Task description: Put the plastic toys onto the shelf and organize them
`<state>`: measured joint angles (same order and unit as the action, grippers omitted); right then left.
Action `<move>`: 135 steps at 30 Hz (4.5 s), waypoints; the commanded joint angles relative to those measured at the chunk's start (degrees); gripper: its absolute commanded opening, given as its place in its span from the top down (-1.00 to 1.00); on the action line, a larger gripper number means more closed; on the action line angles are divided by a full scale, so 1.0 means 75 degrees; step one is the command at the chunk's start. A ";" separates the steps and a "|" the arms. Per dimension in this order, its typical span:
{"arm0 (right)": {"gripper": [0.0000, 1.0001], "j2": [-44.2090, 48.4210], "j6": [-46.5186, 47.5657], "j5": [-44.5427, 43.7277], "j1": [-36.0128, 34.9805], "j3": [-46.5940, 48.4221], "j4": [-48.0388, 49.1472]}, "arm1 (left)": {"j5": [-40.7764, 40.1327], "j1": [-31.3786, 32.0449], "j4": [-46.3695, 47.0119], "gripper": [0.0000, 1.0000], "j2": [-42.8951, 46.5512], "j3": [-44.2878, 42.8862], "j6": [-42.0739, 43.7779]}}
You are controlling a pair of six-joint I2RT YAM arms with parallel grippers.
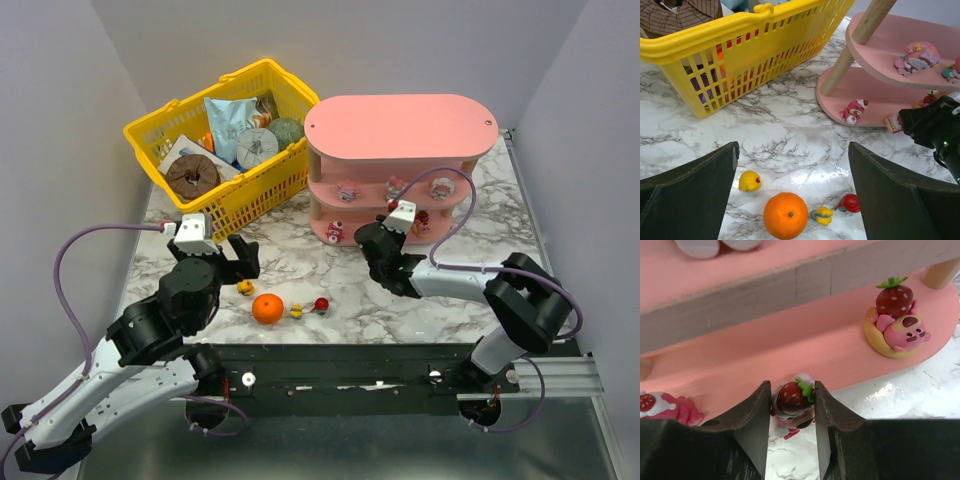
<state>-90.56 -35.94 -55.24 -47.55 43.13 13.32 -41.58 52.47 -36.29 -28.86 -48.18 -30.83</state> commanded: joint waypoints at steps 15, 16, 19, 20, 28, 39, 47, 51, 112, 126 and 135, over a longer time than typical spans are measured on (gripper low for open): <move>0.71 -0.0862 -0.0552 -0.1247 0.0070 -0.0114 0.1293 | -0.0268 -0.0035 -0.0118 -0.98 -0.0218 0.0014 0.0091; 0.71 -0.0932 -0.0493 -0.1352 0.0070 -0.0126 0.1422 | -0.0268 -0.0035 -0.0118 -0.98 -0.0230 0.0014 0.0068; 0.71 -0.1049 -0.0271 -0.1516 0.0070 -0.0173 0.1867 | -0.0303 -0.0046 -0.0118 -0.97 -0.0288 0.0003 0.0079; 0.71 -0.1073 -0.0119 -0.1529 0.0070 -0.0173 0.2066 | -0.0315 -0.0046 -0.0130 -0.98 -0.0300 0.0003 0.0079; 0.71 -0.0921 0.1005 -0.1283 0.0070 -0.0723 0.3822 | -0.0339 -0.0046 -0.0130 -0.98 -0.0394 -0.0021 0.0079; 0.71 -0.1354 0.2941 -0.1083 0.0082 -0.1111 0.6591 | -0.0350 -0.0046 -0.0130 -0.98 -0.0359 -0.0032 0.0079; 0.70 -0.1460 0.2637 -0.1084 0.0071 -0.0912 0.6089 | -0.0350 -0.0046 -0.0141 -0.98 -0.0371 -0.0044 0.0091; 0.70 -0.1577 0.1924 -0.1002 0.0082 -0.0830 0.5397 | -0.0350 -0.0046 -0.0153 -0.98 -0.0347 -0.0021 0.0079; -0.73 0.3203 -0.0668 0.1927 0.0082 -0.1206 -0.1432 | -0.0081 -0.0047 -0.0095 -0.97 -0.0089 0.0026 0.0032; -0.81 0.4178 0.1265 0.5422 -0.0969 -0.2037 -0.0699 | 0.0083 -0.0047 -0.0012 -0.98 -0.0066 0.0049 0.0079; -0.80 0.2631 0.0224 0.4298 -0.2540 -0.1708 0.0121 | 0.0130 -0.0058 0.0011 -0.98 0.0005 0.0108 -0.0014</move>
<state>-68.40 -30.65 -18.76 -62.85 29.17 8.27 -41.47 52.45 -36.51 -29.30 -48.14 -30.68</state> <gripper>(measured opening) 0.904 0.988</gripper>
